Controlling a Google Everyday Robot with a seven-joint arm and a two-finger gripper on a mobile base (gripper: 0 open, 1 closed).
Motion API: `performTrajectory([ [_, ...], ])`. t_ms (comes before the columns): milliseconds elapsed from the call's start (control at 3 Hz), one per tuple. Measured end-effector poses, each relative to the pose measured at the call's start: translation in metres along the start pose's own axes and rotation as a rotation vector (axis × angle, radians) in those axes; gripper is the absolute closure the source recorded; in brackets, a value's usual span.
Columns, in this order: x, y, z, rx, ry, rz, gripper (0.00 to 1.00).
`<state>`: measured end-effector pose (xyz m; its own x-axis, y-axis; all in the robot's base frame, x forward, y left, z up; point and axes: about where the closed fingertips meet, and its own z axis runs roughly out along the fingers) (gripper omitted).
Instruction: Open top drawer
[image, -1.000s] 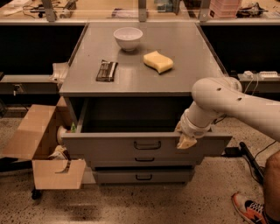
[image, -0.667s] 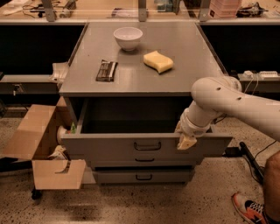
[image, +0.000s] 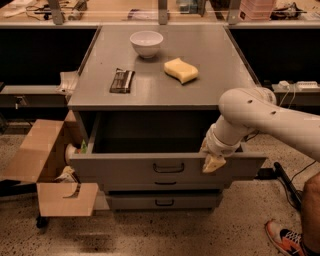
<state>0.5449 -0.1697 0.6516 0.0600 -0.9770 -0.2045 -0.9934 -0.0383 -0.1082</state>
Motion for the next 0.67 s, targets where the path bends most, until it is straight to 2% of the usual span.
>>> performTrajectory([
  [333,0.0000,0.0000,0.0000,0.000,0.000,0.000,0.00],
  [667,-0.0001,0.0016,0.0000,-0.006,-0.003,-0.002,0.00],
])
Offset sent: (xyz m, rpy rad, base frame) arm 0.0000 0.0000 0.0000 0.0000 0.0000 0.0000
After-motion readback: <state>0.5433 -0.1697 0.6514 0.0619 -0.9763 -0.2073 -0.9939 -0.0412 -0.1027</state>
